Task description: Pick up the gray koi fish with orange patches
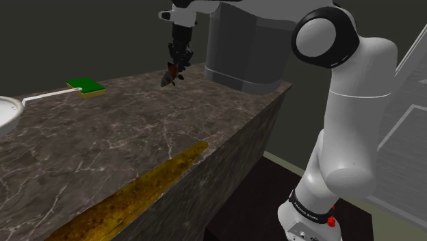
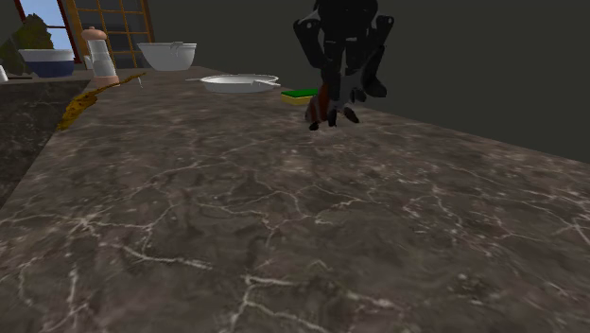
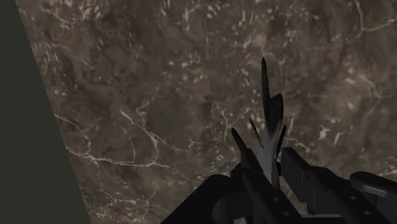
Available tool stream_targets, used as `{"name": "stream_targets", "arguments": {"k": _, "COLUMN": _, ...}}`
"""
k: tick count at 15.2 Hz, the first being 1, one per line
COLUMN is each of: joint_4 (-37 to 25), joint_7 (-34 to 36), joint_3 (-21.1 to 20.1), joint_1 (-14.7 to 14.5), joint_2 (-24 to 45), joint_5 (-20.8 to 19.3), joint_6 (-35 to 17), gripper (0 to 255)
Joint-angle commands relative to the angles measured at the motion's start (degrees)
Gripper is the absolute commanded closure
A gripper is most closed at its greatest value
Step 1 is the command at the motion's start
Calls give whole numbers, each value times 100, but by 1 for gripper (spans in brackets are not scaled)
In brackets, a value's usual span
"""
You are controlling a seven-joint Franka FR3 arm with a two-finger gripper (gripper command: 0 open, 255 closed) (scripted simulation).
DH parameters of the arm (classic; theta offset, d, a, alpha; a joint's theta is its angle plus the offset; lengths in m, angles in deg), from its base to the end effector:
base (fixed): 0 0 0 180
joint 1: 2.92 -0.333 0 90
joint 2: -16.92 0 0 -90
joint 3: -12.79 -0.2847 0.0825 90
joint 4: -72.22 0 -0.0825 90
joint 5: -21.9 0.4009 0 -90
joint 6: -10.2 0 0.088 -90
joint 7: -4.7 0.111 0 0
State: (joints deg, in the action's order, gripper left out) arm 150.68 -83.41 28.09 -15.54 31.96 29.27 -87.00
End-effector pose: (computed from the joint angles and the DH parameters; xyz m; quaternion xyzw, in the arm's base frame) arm 0.6525 0.0025 0.5446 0.7340 0.6775 0.0471 0.0051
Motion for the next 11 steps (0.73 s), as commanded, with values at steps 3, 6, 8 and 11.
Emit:
{"name": "stream_targets", "arguments": {"k": 3, "joint_4": -472, "joint_7": 7, "joint_3": 7, "joint_1": 41, "joint_2": 108, "joint_5": 28, "joint_6": 369, "gripper": 255}}
{"name": "stream_targets", "arguments": {"k": 6, "joint_4": -848, "joint_7": 15, "joint_3": 11, "joint_1": 76, "joint_2": 205, "joint_5": 54, "joint_6": 650, "gripper": 255}}
{"name": "stream_targets", "arguments": {"k": 8, "joint_4": -1123, "joint_7": 20, "joint_3": 13, "joint_1": 104, "joint_2": 285, "joint_5": 77, "joint_6": 847, "gripper": 255}}
{"name": "stream_targets", "arguments": {"k": 11, "joint_4": -1291, "joint_7": 22, "joint_3": 14, "joint_1": 123, "joint_2": 336, "joint_5": 92, "joint_6": 965, "gripper": 255}}
